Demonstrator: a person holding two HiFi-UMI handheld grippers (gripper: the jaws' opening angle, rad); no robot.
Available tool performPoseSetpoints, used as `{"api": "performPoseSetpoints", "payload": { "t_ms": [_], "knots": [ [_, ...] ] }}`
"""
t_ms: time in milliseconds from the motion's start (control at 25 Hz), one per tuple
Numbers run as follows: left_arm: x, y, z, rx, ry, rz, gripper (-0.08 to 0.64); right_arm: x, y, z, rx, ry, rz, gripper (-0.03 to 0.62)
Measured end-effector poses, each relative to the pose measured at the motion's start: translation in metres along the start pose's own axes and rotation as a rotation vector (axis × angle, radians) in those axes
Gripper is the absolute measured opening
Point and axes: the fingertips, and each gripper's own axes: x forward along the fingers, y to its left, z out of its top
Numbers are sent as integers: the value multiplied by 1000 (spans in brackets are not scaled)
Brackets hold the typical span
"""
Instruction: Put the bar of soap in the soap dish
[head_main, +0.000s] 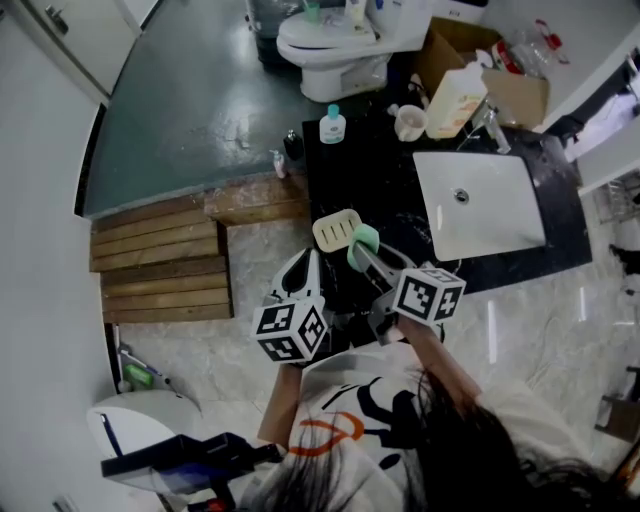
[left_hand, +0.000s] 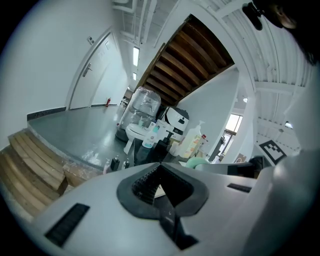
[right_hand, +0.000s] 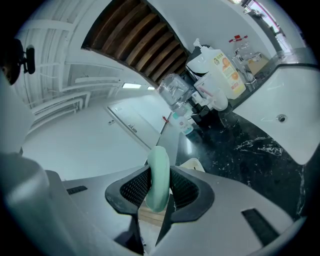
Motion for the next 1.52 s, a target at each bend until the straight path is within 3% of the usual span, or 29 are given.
{"api": "performPoseSetpoints", "payload": {
  "t_ms": [440,760,1040,1320,1520],
  "knots": [
    [13,-1,-3,-42,-10,73,2,18,-12,7,-40,108,51,121],
    [14,3,0,-55,-34,118,2,33,-25,7,-144,194,57,122],
    [10,11,3,-67,-44,157,2,54,-23,16,-307,239,67,121],
    [8,21,4,-77,-48,188,2,76,-20,16,-558,309,62,121],
    [7,23,6,-76,-43,192,2,83,-24,1,-805,405,34,121]
  ]
}}
